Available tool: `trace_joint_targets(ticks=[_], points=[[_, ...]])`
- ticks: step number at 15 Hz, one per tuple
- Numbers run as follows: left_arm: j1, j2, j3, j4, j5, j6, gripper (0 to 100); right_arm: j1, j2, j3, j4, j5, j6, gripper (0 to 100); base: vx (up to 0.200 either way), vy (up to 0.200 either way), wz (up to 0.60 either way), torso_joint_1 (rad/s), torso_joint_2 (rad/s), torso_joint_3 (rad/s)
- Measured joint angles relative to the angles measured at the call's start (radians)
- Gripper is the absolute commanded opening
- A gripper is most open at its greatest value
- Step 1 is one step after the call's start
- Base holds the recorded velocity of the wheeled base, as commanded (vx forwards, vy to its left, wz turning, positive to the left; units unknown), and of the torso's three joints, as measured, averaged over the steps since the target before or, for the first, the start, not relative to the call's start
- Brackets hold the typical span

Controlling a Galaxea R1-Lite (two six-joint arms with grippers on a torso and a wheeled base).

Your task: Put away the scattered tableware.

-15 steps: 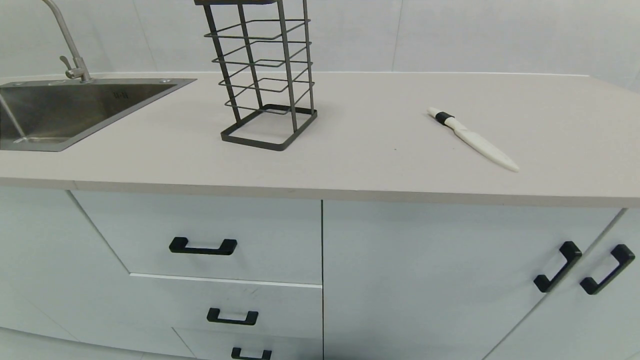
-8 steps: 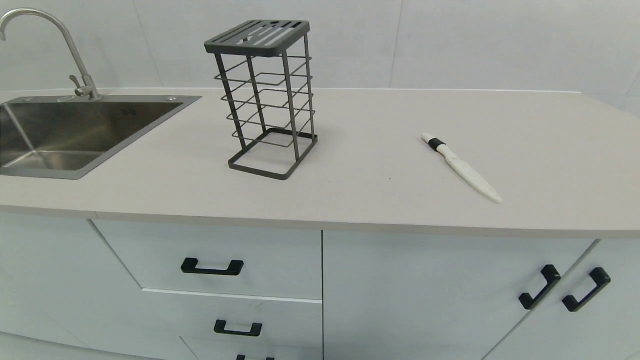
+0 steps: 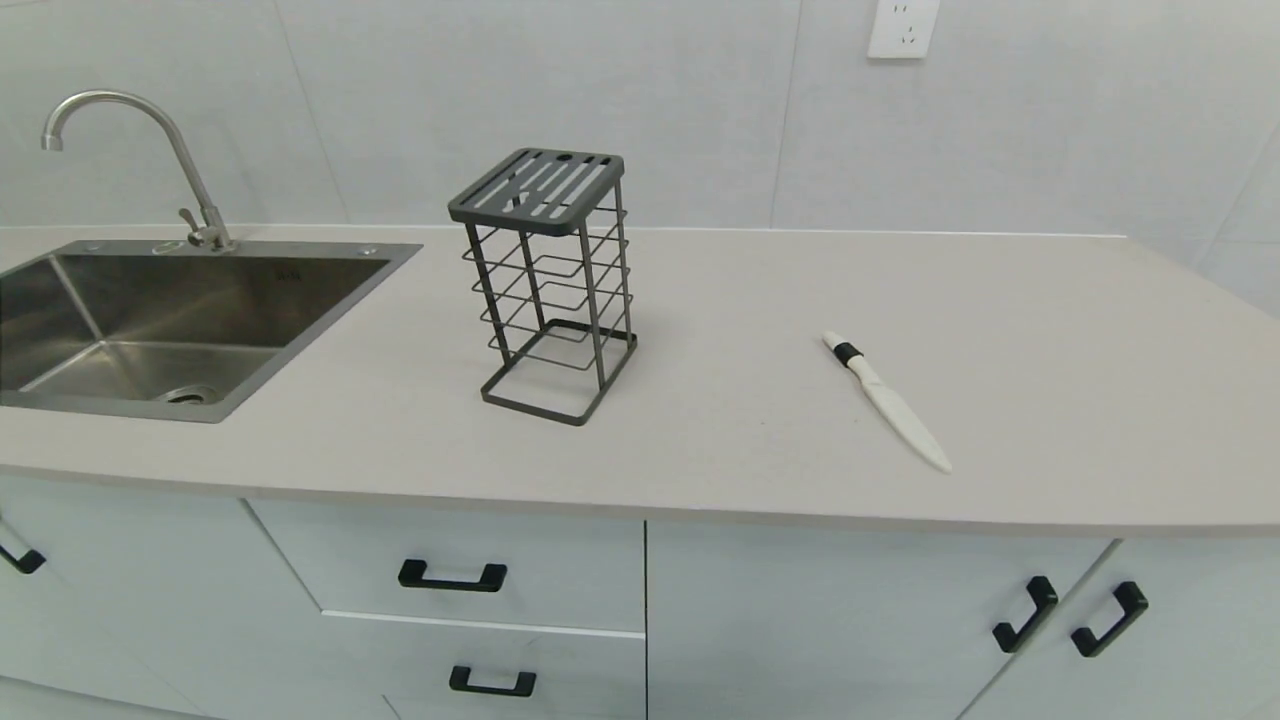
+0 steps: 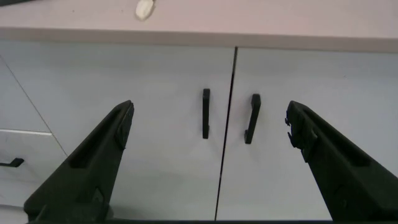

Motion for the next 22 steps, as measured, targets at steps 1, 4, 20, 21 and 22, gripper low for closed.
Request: trace_joint_targets(ticks=[1,4,20,21,22], points=[[0.000,0.000,0.000,0.000,0.000,0.000,100,0.000,0.000,0.000,0.000,0.000,0.000,100,0.000,0.000,0.00,0.315,-0.50,-0.242],[0.000,0.000,0.000,0.000,0.000,0.000,100,0.000,0.000,0.000,0.000,0.000,0.000,100,0.000,0.000,0.00,0.276,-0.51,-0.237],[0.000,0.000,0.000,0.000,0.000,0.001,100,0.000,0.000,0.000,0.000,0.000,0.000,100,0.000,0.000,0.00,0.242,-0.47,-0.227],[0.000,0.000,0.000,-0.001,0.000,0.002,100,0.000,0.000,0.000,0.000,0.000,0.000,100,0.000,0.000,0.00,0.000,0.00,0.000],[0.000,0.001,0.000,-0.002,0.000,0.003,100,0.000,0.000,0.000,0.000,0.000,0.000,100,0.000,0.000,0.00,0.000,0.00,0.000]])
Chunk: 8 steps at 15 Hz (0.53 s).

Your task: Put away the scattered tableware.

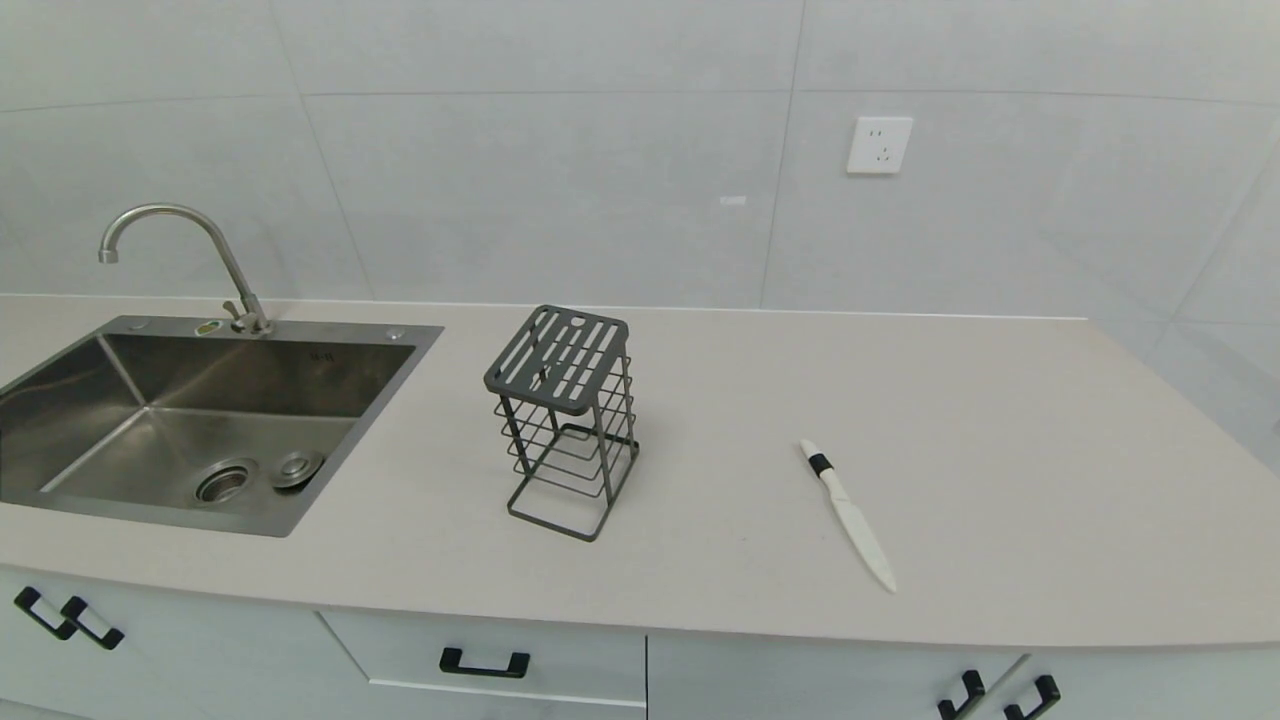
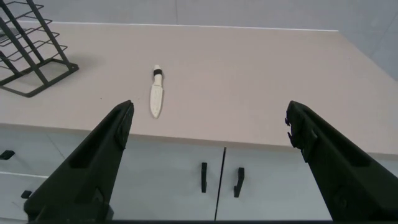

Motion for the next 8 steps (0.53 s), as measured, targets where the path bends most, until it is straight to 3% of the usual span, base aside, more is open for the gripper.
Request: trace_joint_targets(ticks=[8], points=[[0.000,0.000,0.000,0.001,0.000,-0.001,100,0.000,0.000,0.000,0.000,0.000,0.000,100,0.000,0.000,0.00,0.000,0.00,0.000]])
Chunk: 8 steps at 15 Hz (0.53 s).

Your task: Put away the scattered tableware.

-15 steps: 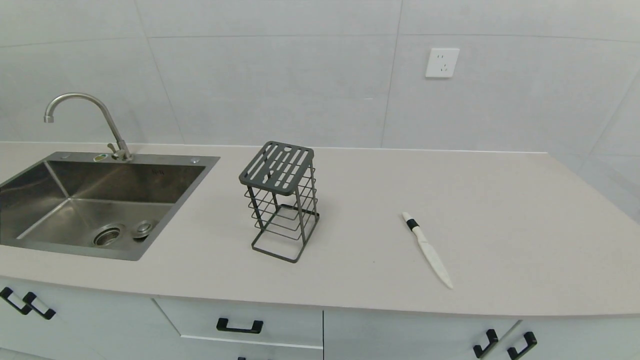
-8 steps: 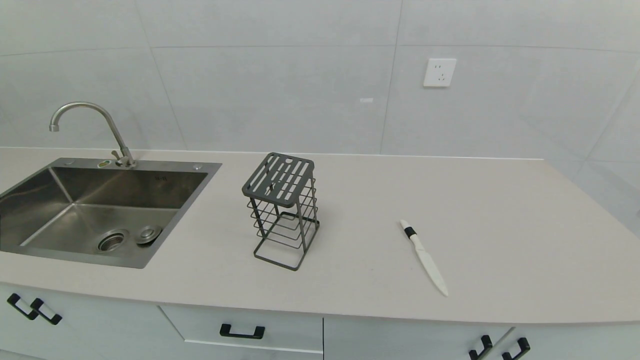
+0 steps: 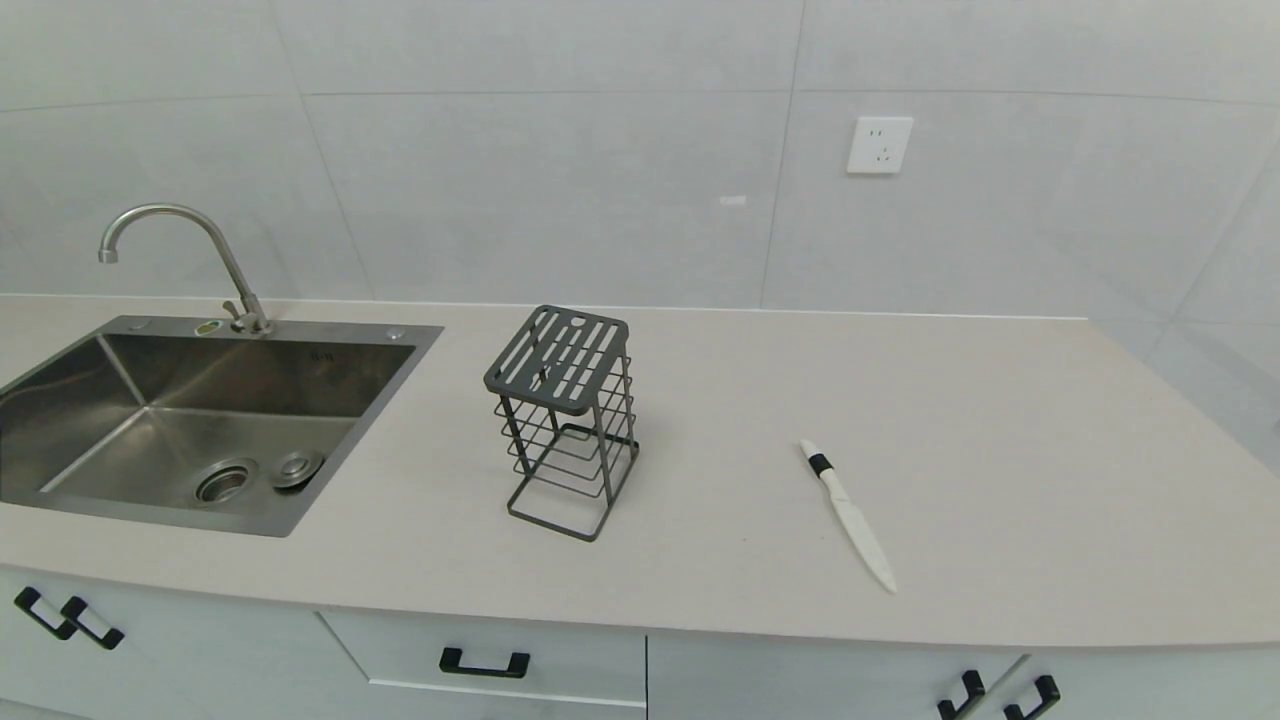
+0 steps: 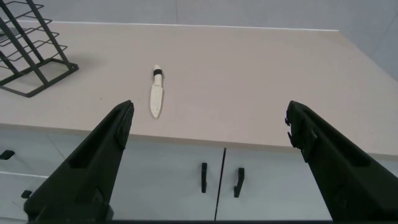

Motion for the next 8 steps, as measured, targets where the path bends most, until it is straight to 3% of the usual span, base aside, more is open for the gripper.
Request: trace_joint_targets(ticks=[2,8], points=[[0.000,0.000,0.000,0.000,0.000,0.001,100,0.000,0.000,0.000,0.000,0.000,0.000,100,0.000,0.000,0.00,0.117,0.00,0.112],[-0.002,0.000,0.000,0.000,0.002,-0.002,100,0.000,0.000,0.000,0.000,0.000,0.000,100,0.000,0.000,0.00,0.241,-0.02,0.210]])
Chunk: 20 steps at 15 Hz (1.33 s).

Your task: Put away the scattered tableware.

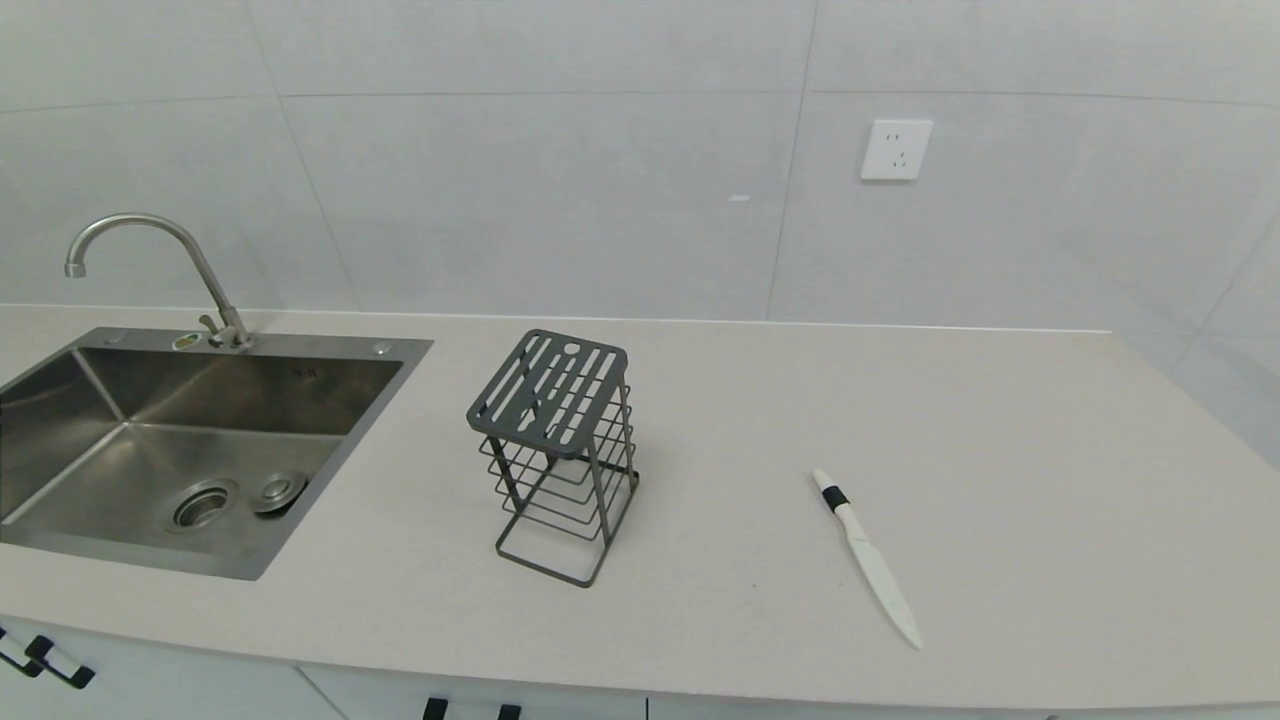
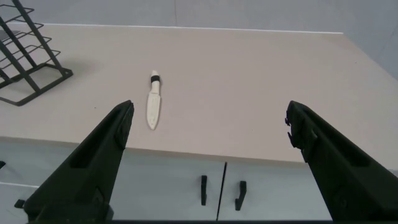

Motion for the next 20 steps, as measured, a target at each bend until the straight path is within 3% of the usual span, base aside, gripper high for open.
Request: trace_joint_targets(ticks=[11,14,20], points=[[0.000,0.000,0.000,0.000,-0.001,-0.001,100,-0.001,0.000,0.000,0.000,0.000,0.002,100,0.000,0.000,0.00,0.055,-0.10,-0.043],[0.001,0.000,0.000,0.000,-0.001,-0.001,100,-0.002,0.000,0.000,0.000,0.000,0.001,100,0.200,0.000,0.00,-0.002,-0.01,0.001],[0.001,0.000,0.000,0.000,0.000,0.002,100,-0.002,0.000,0.000,0.002,0.000,0.002,100,0.000,0.000,0.00,0.008,0.00,0.000]])
